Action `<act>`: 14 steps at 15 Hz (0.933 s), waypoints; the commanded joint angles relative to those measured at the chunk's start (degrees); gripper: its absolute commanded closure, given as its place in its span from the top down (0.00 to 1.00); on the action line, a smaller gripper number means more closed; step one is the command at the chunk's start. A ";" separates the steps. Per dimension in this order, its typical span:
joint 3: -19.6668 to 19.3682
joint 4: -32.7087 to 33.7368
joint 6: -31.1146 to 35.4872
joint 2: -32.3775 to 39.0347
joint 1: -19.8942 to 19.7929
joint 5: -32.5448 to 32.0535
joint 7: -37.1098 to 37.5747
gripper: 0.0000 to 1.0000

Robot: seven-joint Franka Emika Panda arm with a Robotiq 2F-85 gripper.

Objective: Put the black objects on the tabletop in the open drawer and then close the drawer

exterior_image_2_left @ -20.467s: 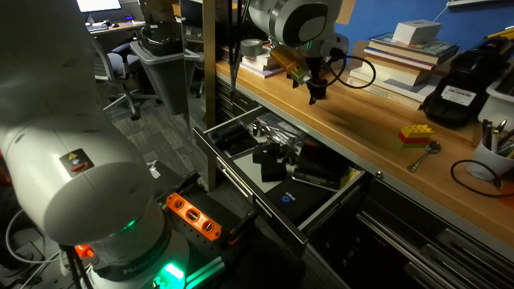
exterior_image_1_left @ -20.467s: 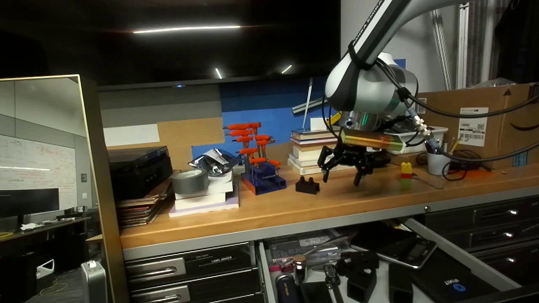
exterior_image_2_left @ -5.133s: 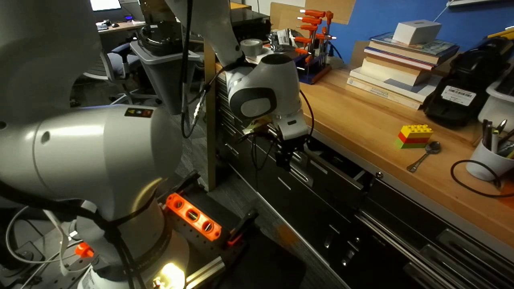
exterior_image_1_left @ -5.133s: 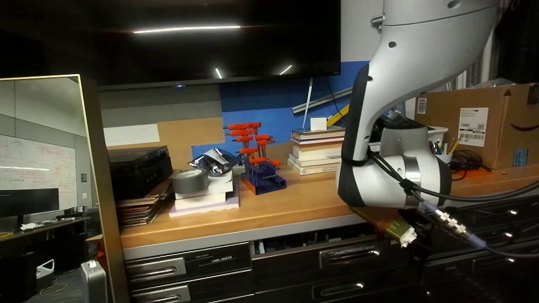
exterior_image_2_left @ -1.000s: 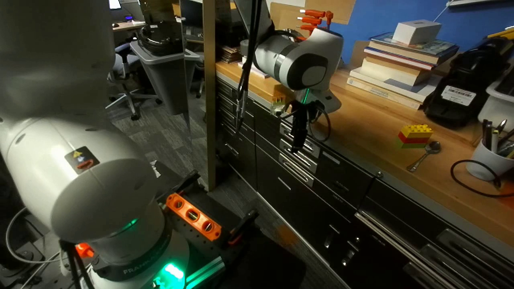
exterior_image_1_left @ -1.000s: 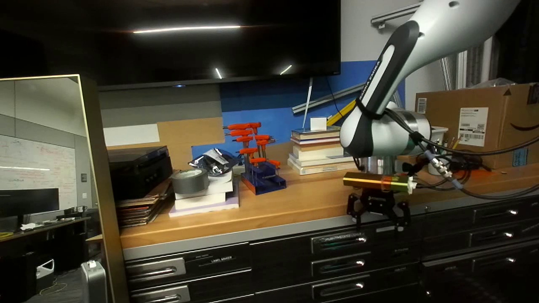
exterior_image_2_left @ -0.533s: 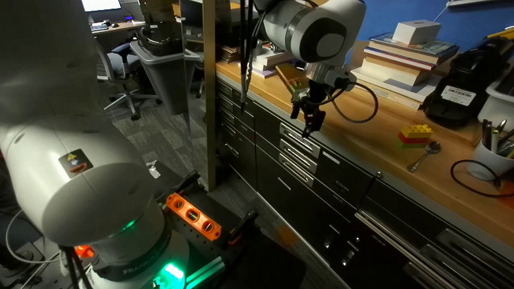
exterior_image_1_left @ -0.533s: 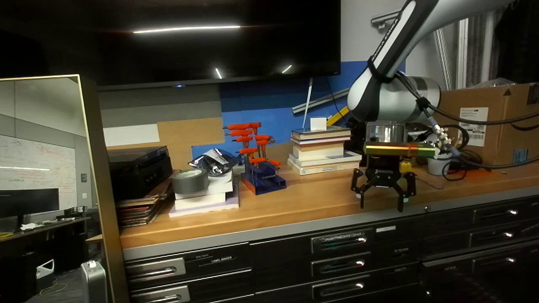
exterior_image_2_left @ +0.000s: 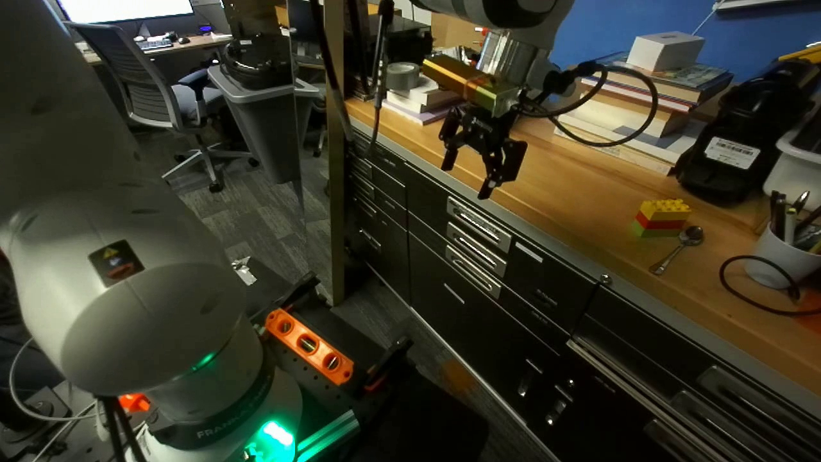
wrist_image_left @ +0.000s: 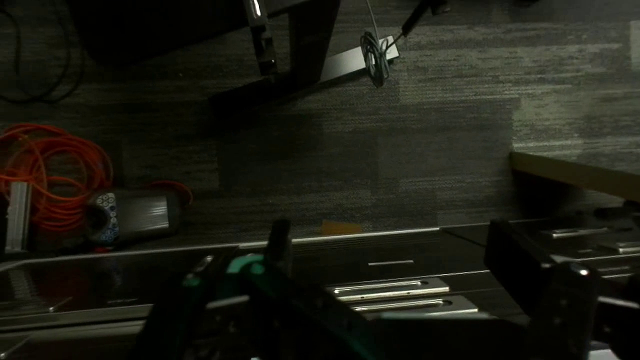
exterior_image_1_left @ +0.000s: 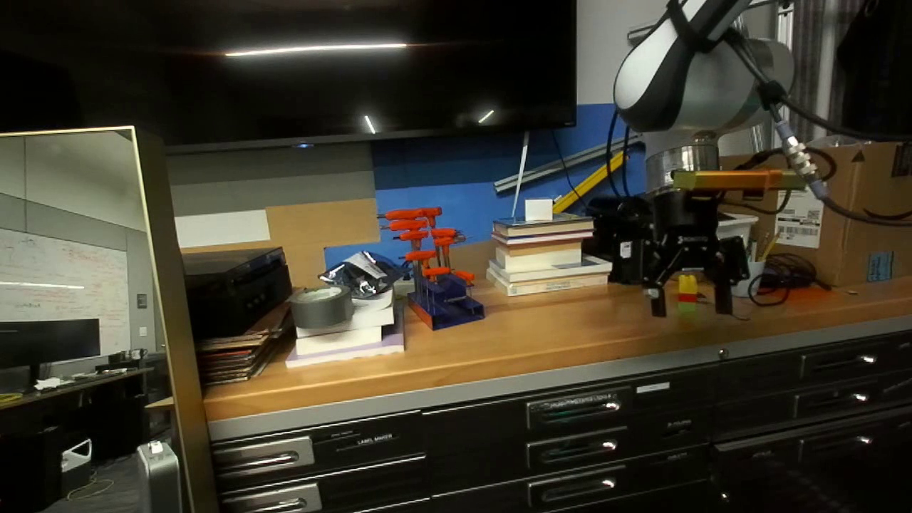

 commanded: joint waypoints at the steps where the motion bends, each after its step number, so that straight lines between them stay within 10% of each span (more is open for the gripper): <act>1: 0.42 -5.40 -1.34 -9.75 -1.35 -5.54 -0.66 1.00; 14: -2.77 -17.36 15.29 -26.94 -4.31 -5.97 -2.87 1.00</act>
